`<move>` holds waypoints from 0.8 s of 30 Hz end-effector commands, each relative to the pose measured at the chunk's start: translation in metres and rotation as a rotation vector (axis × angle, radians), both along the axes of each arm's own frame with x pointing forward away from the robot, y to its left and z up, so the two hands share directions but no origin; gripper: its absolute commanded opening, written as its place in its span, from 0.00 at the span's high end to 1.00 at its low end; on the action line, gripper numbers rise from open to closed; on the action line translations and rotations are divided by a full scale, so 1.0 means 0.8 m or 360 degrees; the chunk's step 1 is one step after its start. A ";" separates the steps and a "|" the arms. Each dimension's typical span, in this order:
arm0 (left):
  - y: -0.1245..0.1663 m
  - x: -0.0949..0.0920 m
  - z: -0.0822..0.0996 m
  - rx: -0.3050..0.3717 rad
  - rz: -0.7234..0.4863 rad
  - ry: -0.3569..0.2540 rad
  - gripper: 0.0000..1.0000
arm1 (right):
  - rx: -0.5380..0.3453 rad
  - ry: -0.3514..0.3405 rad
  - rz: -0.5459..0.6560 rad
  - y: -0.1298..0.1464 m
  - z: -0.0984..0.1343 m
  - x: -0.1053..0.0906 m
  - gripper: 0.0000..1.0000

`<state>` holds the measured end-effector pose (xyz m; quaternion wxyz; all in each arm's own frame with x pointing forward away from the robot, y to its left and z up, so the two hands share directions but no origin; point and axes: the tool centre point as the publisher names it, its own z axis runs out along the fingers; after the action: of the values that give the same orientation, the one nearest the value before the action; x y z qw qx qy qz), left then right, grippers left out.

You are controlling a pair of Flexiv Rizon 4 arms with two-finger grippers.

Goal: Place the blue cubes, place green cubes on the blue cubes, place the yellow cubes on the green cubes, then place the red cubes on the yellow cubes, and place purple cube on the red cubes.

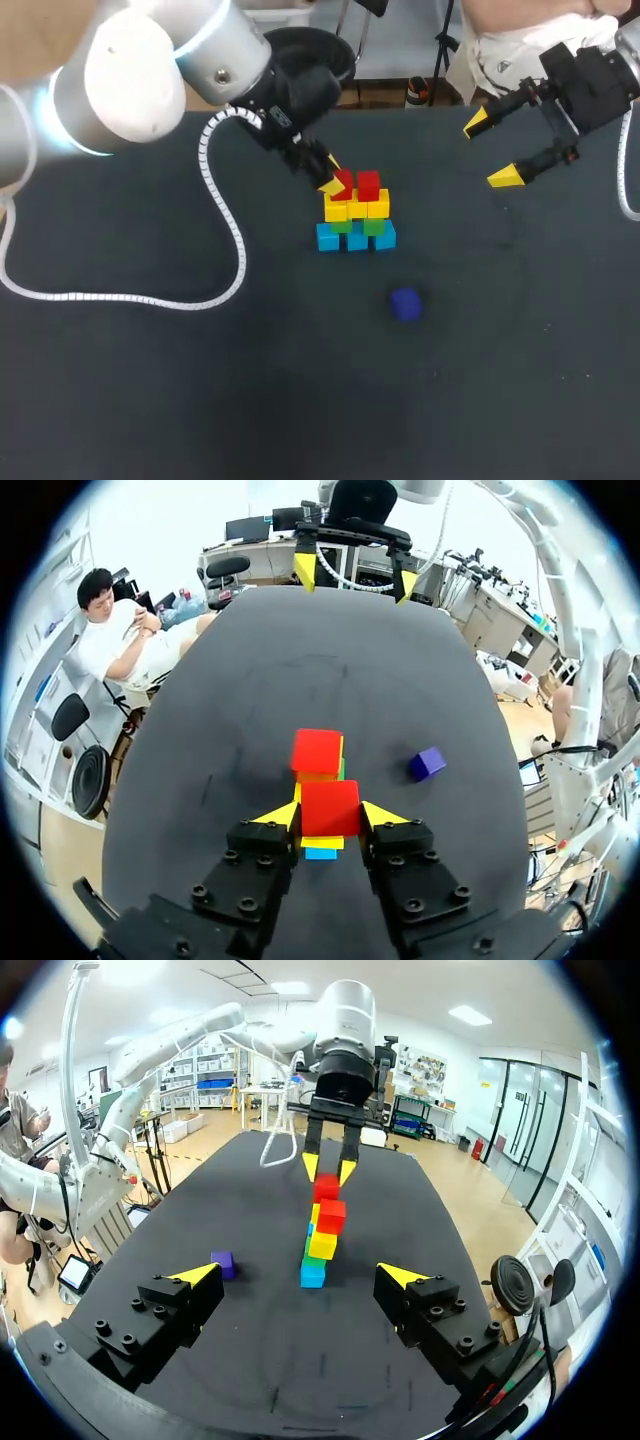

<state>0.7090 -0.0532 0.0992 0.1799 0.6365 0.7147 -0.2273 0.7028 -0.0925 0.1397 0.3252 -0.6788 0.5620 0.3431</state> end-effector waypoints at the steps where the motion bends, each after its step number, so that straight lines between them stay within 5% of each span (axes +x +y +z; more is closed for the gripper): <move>1: -0.001 0.008 0.000 0.0005 -0.0012 0.0020 1.00 | 0.0002 -0.0001 0.0001 0.000 0.000 0.000 0.00; 24: -0.010 0.005 -0.002 -0.0010 -0.0022 0.0037 1.00 | 0.0002 -0.0001 0.0001 0.000 0.000 0.000 0.00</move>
<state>0.7093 -0.0591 0.0984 0.1749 0.6367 0.7125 -0.2373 0.7028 -0.0925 0.1397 0.3252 -0.6788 0.5619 0.3431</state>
